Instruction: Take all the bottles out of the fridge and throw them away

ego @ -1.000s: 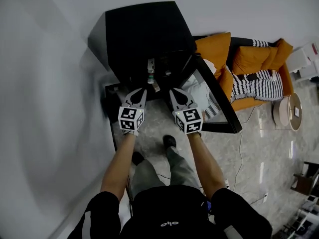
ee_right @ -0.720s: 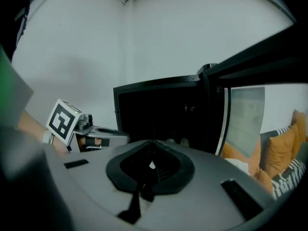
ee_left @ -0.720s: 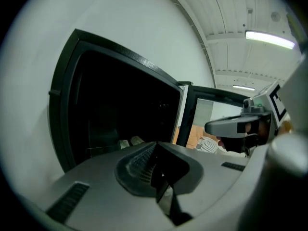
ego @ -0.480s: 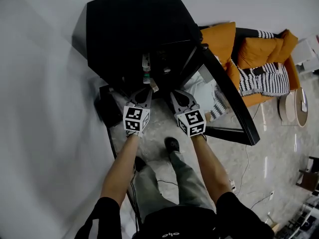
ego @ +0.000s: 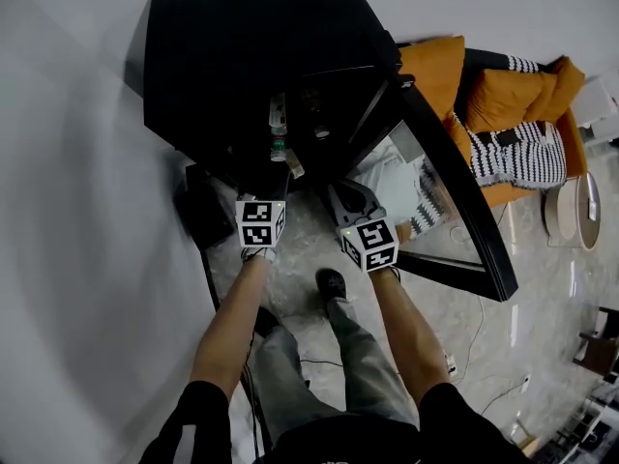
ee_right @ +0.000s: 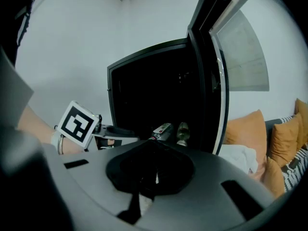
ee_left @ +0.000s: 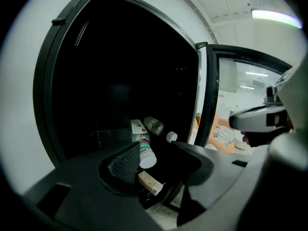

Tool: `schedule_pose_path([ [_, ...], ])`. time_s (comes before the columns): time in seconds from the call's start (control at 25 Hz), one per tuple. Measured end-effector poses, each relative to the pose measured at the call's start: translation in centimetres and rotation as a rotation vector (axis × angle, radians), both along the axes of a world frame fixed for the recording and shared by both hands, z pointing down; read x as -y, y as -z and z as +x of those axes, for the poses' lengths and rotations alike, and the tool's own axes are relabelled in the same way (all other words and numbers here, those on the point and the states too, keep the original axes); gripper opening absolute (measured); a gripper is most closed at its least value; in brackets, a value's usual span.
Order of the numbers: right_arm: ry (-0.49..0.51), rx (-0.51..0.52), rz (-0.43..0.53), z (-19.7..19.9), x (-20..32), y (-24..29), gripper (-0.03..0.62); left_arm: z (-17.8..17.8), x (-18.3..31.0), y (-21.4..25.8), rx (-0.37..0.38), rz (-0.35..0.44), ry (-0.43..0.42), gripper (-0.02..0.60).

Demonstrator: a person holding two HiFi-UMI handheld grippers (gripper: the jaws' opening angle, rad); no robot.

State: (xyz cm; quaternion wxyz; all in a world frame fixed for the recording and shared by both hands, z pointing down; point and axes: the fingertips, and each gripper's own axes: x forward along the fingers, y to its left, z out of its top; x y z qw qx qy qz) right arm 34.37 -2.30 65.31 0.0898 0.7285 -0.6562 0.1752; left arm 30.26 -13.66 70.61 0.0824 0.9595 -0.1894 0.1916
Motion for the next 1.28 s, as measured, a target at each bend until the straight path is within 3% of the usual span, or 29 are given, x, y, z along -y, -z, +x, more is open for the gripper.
schedule_pose_path([
  [0.16,0.009,0.001,-0.016,0.2,-0.1,-1.4,0.009,1.4,1.5,-2.8,0.046,-0.005,0.029,0.231],
  [0.72,-0.034,0.059,-0.046,2.7,0.2,-4.9,0.009,3.7,3.5,-7.2,0.137,0.011,0.070,0.228],
  [1.28,-0.032,0.064,-0.037,1.0,-0.6,-1.8,0.009,1.9,1.7,-3.0,0.126,-0.005,0.028,0.190],
])
